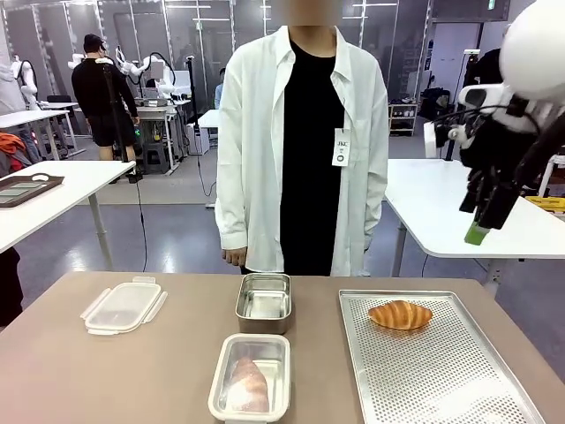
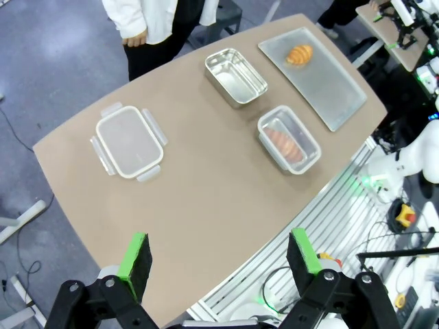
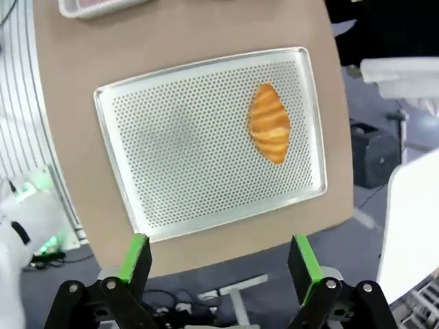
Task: Place the bread into the airtight container.
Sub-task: Pick up a Butter Roll and place it into an empty Airtight Container.
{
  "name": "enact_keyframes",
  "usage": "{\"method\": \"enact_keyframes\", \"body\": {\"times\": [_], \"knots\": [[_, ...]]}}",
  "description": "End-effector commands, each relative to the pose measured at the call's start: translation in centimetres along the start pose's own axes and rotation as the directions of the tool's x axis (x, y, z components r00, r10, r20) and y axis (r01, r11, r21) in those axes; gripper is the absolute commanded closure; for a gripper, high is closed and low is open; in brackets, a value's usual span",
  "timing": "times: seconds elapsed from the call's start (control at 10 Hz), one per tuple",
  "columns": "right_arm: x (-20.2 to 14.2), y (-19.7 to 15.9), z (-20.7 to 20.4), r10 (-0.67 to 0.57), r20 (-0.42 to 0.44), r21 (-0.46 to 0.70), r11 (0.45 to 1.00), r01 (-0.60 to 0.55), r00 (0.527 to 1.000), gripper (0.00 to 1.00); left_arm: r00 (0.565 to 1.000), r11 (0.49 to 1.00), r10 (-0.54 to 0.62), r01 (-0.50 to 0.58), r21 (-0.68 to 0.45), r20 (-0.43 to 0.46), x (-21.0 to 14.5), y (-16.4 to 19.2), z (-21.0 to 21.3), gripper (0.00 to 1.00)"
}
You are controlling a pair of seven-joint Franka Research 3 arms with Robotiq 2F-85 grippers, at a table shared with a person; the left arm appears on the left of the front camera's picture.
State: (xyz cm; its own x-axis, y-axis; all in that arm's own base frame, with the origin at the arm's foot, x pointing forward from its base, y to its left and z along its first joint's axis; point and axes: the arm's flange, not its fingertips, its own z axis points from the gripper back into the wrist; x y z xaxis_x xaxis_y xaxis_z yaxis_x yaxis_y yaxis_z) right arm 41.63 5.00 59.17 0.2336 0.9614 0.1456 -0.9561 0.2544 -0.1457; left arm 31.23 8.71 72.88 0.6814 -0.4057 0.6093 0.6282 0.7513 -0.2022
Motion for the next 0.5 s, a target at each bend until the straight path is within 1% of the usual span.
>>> {"method": "enact_keyframes", "body": {"times": [0.0, 0.1, 0.2, 0.3, 0.4], "knots": [[-0.4, -1.7, -1.3, 0.096, -0.007, 0.03, 0.995, -0.096, 0.995, 0.0, 1.0, 1.0, -0.019, 0.019, -0.011, 0.002, 0.0, -0.1, 0.1, 0.0], [-0.3, -2.1, -2.1, 0.056, -0.003, 0.042, 0.998, -0.056, 0.998, 0.0, 1.0, 1.0, -0.019, 0.019, -0.011, 0.002, 0.0, -0.1, 0.1, 0.0], [-0.4, -2.1, -1.4, -0.018, -0.013, 0.067, 0.998, 0.019, 1.0, 0.0, 1.0, 1.0, -0.019, 0.019, -0.011, 0.002, 0.0, -0.1, 0.1, 0.0], [0.0, -1.3, -2.4, 0.068, -0.02, 0.038, 0.997, -0.068, 0.997, 0.0, 1.0, 1.0, -0.019, 0.019, -0.011, 0.002, 0.0, -0.1, 0.1, 0.0], [0.0, -1.3, -2.4, 0.068, -0.02, 0.038, 0.997, -0.068, 0.997, 0.0, 1.0, 1.0, -0.019, 0.019, -0.011, 0.002, 0.0, -0.1, 0.1, 0.0]]}}
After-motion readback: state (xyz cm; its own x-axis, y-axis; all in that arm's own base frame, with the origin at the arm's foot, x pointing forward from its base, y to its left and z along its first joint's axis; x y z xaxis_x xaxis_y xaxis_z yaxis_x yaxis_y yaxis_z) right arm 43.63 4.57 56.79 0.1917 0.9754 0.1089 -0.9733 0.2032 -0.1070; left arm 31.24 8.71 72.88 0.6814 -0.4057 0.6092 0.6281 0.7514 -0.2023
